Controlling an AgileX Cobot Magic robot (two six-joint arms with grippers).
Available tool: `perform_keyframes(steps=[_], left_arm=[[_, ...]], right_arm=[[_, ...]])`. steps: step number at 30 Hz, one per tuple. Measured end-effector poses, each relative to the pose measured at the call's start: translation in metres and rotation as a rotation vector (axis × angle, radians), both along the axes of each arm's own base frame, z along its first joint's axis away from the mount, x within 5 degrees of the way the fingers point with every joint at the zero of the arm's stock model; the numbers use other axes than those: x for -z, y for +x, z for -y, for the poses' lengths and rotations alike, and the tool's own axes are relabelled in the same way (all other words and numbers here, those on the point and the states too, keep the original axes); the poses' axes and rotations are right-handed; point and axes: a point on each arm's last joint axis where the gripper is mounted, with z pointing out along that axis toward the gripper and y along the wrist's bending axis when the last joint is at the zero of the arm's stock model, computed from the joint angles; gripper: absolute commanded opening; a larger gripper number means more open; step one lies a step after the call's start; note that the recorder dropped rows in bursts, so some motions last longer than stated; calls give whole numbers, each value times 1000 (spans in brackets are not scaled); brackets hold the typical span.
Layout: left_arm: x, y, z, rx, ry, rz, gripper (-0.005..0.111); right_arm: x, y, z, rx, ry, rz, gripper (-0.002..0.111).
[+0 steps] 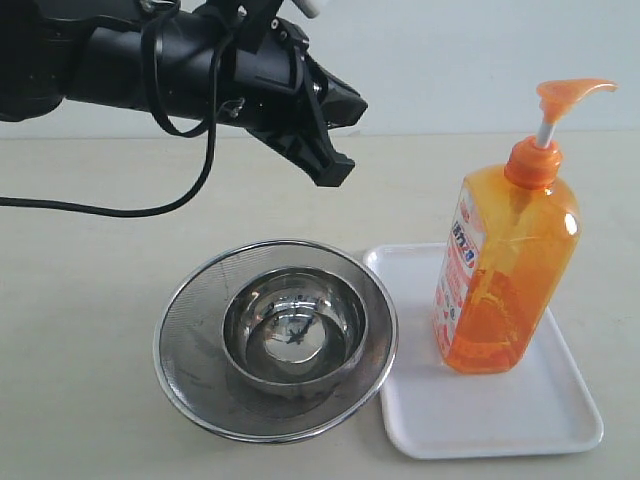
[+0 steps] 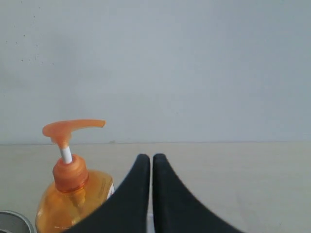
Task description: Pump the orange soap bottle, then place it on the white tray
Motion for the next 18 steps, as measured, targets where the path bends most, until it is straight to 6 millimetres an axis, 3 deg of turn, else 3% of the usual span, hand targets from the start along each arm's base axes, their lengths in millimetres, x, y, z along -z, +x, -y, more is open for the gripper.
perform_keyframes(steps=[18], left_arm=[[0,0,0,0,0,0,5]], right_arm=[[4,-3,-2,-36,47,-53,0]])
